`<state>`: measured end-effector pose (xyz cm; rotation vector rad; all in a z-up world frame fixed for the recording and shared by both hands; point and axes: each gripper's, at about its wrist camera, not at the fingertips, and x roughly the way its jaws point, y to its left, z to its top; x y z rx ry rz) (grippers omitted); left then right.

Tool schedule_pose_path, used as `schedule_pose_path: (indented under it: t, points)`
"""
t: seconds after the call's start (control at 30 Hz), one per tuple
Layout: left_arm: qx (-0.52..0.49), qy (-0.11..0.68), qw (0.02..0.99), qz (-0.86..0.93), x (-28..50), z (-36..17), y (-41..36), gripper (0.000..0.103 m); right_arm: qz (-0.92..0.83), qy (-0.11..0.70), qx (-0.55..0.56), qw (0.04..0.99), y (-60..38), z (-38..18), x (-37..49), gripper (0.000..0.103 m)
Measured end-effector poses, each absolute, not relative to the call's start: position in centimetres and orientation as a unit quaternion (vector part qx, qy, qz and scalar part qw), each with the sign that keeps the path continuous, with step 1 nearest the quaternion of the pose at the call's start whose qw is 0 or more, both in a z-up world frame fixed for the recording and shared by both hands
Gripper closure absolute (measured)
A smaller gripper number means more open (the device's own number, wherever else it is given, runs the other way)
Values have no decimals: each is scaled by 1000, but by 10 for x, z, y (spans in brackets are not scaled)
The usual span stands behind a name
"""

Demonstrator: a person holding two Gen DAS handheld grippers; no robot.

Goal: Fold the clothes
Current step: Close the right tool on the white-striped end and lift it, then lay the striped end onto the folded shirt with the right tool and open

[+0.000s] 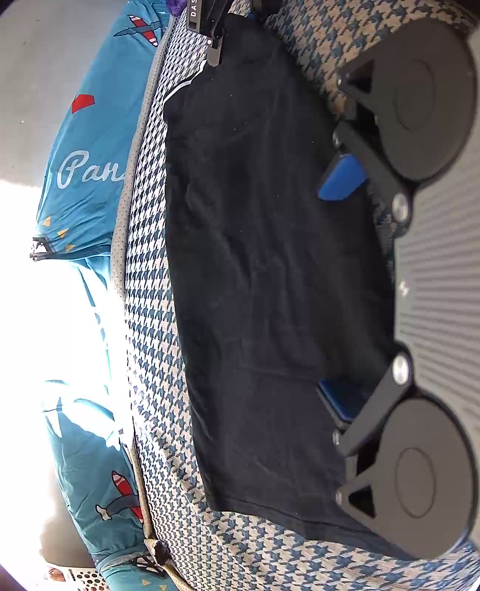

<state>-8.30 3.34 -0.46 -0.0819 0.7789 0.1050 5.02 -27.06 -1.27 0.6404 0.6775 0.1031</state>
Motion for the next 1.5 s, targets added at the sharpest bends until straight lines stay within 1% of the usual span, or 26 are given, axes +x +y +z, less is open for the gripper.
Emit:
schedule_pose_path:
  t: [0.2, 0.3, 0.33, 0.37, 0.47, 0.73, 0.87, 1.0, 1.17, 1.37, 1.5]
  points:
    - [-37, 379, 923, 50, -82, -6, 32, 0, 50, 319, 305, 896, -273, -20, 68, 61]
    - [-36, 379, 923, 49, -82, -6, 32, 0, 44, 319, 295, 900, -273, -23, 76, 75]
    - [-36, 379, 923, 49, -82, -6, 32, 0, 42, 320, 294, 900, -274, -24, 78, 84]
    - [-37, 379, 923, 50, -82, -6, 32, 0, 40, 321, 294, 900, -275, -25, 79, 88]
    - [-39, 379, 923, 51, -81, -6, 33, 0, 42, 318, 290, 902, -272, -21, 78, 91]
    - [-52, 376, 923, 58, -83, -4, 39, 0, 99, 272, 231, 929, -239, 18, 58, 92]
    - [-61, 373, 923, 66, -84, -3, 43, 0, 157, 243, 170, 942, -205, 41, 41, 92]
    - [-72, 369, 924, 74, -85, -1, 50, 0, 218, 222, 88, 946, -165, 52, 19, 92]
    - [-81, 361, 924, 94, -89, 1, 59, 0, 269, 221, -6, 937, -118, 40, -6, 92]
    - [-92, 359, 922, 110, -90, 2, 69, 0, 292, 240, -70, 923, -86, 12, -18, 92]
    - [-100, 362, 920, 112, -90, 1, 73, 0, 286, 274, -90, 914, -80, -9, -12, 91]
